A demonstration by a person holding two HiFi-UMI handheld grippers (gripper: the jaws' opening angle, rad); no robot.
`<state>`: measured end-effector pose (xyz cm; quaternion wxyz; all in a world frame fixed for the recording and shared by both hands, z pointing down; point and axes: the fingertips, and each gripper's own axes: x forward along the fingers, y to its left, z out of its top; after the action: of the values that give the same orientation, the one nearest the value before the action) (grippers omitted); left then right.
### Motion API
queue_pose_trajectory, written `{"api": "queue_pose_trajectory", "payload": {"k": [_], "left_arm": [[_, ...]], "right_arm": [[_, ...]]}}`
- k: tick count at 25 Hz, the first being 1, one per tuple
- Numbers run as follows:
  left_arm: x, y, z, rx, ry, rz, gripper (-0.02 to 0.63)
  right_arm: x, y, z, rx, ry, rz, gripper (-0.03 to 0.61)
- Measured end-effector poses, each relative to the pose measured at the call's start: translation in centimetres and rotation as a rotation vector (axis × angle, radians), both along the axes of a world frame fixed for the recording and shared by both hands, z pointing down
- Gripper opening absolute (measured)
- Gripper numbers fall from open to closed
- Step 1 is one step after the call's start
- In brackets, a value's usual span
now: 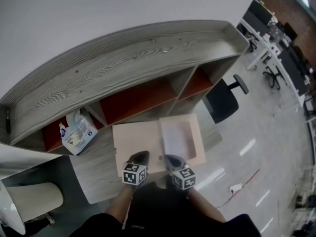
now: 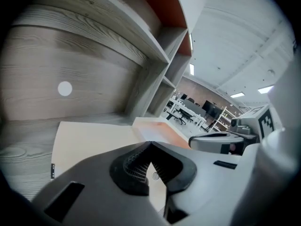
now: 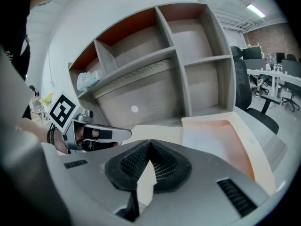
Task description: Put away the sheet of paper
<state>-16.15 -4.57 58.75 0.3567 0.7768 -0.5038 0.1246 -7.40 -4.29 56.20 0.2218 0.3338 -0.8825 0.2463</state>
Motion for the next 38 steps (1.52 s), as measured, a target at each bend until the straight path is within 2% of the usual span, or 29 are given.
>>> {"api": "queue_pose_trajectory", "payload": {"k": [6, 11, 18, 22, 24, 32, 38], "left_arm": [[0.1, -0.1, -4.2, 0.107, -0.042, -0.038, 0.044], [2.0, 0.8, -6.8, 0.153, -0.077, -0.094, 0.044], [7.8, 2.7, -9.3, 0.214, -0.123, -0.167, 0.045], [10.7, 4.0, -10.5, 0.208, -0.078, -0.247, 0.045], [12.6, 4.7, -11.7, 0.232, -0.083, -0.262, 0.046], [18.7, 10.7, -14.9, 0.307, -0.141, -0.349, 0.044], [19.0, 14.0, -15.1, 0.298, -0.223, -0.396, 0.046]], "right_arm": [[0.3, -1.8, -3.6, 0.113, -0.033, -0.007, 0.017], [1.5, -1.5, -7.5, 0.218, -0.065, -0.079, 0.017], [7.4, 1.0, -10.1, 0.285, -0.1, -0.1, 0.017], [11.4, 2.0, -11.8, 0.329, -0.135, -0.07, 0.017], [13.5, 2.9, -12.4, 0.349, -0.148, -0.065, 0.017], [18.8, 8.3, -14.1, 0.342, -0.227, -0.112, 0.017], [19.7, 10.1, -14.1, 0.326, -0.251, -0.143, 0.017]]}}
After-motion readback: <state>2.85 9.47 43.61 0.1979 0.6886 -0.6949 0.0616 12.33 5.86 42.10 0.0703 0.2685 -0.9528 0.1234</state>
